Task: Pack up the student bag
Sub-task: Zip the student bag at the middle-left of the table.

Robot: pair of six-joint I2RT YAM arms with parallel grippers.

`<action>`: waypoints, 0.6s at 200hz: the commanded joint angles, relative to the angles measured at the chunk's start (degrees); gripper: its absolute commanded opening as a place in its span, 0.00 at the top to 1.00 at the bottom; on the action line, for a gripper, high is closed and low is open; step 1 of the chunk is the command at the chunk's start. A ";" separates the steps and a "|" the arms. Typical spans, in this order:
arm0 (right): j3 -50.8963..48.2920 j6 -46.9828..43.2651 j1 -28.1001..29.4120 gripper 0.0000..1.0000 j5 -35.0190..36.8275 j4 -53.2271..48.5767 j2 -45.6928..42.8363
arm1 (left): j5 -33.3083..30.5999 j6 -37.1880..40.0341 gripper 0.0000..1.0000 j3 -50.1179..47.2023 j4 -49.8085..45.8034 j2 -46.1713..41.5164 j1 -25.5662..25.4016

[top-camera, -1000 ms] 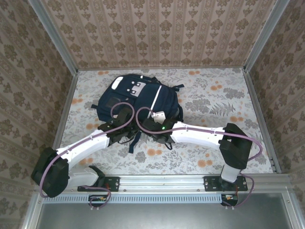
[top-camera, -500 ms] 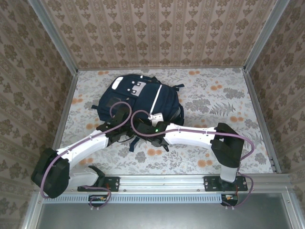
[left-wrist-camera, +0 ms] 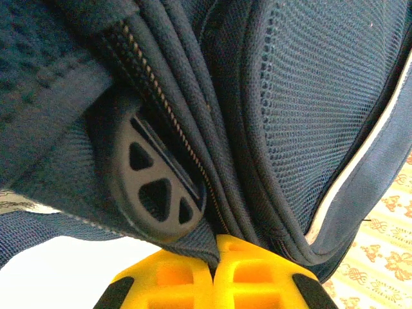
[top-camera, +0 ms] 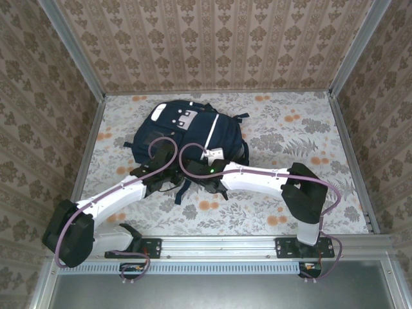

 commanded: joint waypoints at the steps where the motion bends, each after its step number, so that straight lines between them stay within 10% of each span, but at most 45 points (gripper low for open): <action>1: 0.23 -0.54 -1.24 0.70 2.06 0.64 1.27 | 3.04 -0.86 1.00 0.83 5.52 -2.50 0.14; 120: -3.67 1.02 -1.72 0.83 1.70 0.29 -1.53 | 3.04 -0.61 1.00 0.76 5.17 -2.61 1.00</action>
